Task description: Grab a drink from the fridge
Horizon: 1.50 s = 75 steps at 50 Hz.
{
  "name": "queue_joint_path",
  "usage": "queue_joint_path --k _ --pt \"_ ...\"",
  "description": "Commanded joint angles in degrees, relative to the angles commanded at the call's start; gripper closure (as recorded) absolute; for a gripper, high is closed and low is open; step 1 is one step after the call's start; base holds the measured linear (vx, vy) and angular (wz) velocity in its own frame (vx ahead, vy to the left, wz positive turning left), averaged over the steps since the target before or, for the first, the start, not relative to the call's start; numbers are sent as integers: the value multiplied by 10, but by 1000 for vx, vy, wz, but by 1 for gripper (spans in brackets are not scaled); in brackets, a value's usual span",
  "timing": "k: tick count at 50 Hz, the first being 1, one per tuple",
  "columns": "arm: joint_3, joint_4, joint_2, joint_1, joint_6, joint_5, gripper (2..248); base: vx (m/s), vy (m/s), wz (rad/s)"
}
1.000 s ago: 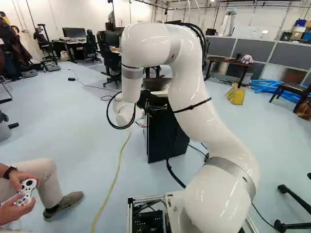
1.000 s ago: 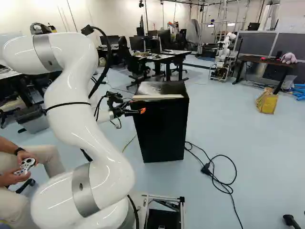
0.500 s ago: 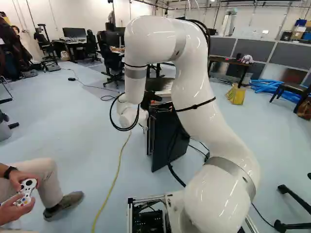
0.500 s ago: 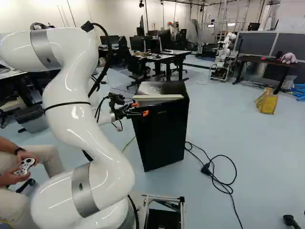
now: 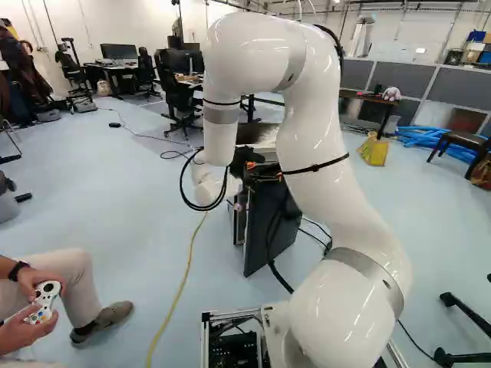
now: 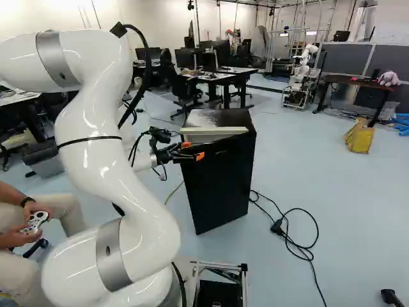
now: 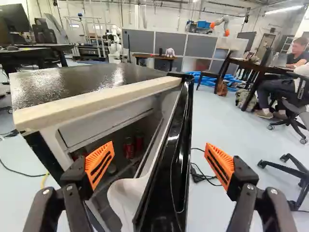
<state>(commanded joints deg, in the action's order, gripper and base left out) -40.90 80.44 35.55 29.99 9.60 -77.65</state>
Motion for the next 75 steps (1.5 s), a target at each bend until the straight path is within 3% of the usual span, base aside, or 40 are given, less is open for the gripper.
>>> queue_joint_path --k 25,75 --pt "69 19 -34 -3 0 0 3 0 1 0" --pt "241 58 -106 35 0 -1 3 0 0 0"
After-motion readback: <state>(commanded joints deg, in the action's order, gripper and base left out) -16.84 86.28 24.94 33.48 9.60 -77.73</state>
